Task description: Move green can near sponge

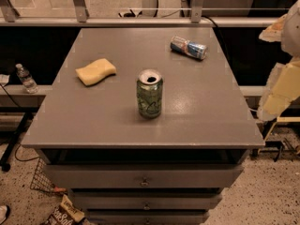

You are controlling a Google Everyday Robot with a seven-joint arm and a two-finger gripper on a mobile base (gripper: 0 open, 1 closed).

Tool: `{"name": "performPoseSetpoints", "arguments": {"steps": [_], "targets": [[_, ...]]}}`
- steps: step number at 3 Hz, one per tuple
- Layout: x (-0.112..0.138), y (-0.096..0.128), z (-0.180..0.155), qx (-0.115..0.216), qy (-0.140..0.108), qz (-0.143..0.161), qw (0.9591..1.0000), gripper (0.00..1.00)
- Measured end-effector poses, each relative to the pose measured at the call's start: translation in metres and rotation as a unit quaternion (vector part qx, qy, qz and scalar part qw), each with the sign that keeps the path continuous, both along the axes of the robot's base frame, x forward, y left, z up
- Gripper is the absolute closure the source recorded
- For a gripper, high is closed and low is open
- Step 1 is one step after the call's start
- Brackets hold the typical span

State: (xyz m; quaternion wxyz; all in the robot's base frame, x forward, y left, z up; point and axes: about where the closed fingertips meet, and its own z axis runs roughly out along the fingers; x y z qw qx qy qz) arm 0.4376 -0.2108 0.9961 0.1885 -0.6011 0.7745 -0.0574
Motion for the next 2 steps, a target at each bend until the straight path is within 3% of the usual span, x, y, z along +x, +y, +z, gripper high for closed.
{"name": "performPoseSetpoints", "arguments": {"steps": [1,2], "targets": [[0.000,0.000,0.000,0.000,0.000,0.000,1.0000,0.00],[0.007,0.022,-0.005,0.034,0.000,0.026,0.9991,0.00]]}}
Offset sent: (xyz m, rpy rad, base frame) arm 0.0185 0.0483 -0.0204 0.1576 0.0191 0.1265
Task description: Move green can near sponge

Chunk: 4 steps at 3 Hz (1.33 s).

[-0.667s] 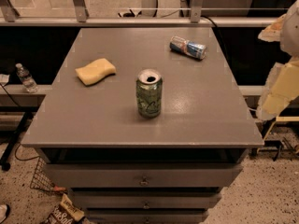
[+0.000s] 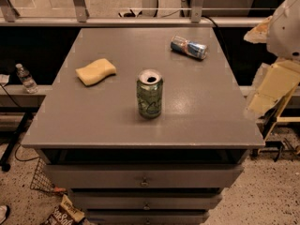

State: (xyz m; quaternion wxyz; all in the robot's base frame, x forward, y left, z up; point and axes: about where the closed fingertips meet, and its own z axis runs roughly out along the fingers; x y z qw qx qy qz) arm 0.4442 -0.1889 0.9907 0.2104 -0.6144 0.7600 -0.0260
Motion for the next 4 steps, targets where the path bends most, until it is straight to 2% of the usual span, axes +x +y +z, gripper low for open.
{"name": "performPoseSetpoints", "arguments": {"steps": [1,2,3,4], "targets": [[0.000,0.000,0.000,0.000,0.000,0.000,1.0000,0.00],[0.017,0.016,-0.012,0.054,-0.006,-0.013,0.9984,0.00],[0.042,0.038,-0.024,0.102,-0.007,-0.020,0.9945,0.00],[0.068,0.069,-0.042,0.121,0.014,-0.028,0.9922,0.00]]}}
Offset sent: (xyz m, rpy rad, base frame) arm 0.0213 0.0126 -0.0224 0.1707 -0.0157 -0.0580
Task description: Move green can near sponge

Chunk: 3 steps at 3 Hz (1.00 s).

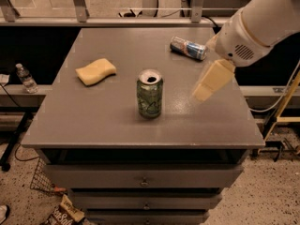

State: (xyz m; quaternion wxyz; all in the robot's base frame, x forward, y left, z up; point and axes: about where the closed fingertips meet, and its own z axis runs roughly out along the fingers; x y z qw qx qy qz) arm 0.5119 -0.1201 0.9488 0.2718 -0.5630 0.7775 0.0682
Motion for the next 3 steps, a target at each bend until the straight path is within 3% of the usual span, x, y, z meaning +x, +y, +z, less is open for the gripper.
{"name": "performPoseSetpoints", "arguments": {"steps": [1,3], "targets": [[0.012,0.030,-0.020,-0.014,0.030,0.001,0.9995,0.00],[0.014,0.082,-0.026,-0.030,0.048,0.029,0.9980,0.00]]}}
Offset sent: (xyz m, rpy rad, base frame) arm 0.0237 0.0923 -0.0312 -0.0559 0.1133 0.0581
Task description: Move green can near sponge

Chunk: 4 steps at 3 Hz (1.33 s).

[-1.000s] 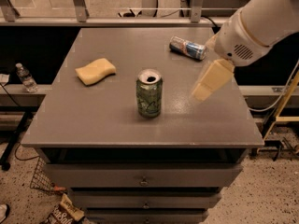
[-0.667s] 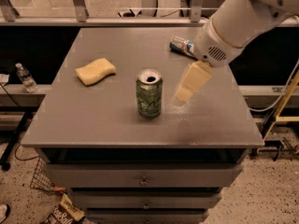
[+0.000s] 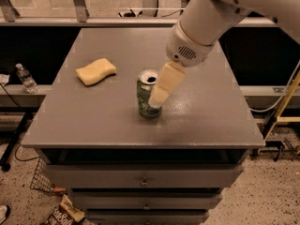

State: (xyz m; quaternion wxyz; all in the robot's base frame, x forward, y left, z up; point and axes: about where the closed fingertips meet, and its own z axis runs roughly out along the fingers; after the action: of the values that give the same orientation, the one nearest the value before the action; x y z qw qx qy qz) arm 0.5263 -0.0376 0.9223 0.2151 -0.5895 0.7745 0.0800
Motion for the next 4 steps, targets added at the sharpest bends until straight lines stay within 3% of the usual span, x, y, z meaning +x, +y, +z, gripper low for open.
{"name": "performPoseSetpoints", "arguments": {"steps": [1,2,3,4], "targets": [[-0.003,0.018,-0.010,-0.030,0.013,0.014,0.9994,0.00],[-0.004,0.026,-0.017,-0.047,0.021,0.022,0.9984,0.18],[-0.003,0.029,-0.021,-0.057,0.024,0.027,0.9977,0.42],[0.003,0.026,-0.009,-0.064,0.009,0.032,0.9974,0.66]]}}
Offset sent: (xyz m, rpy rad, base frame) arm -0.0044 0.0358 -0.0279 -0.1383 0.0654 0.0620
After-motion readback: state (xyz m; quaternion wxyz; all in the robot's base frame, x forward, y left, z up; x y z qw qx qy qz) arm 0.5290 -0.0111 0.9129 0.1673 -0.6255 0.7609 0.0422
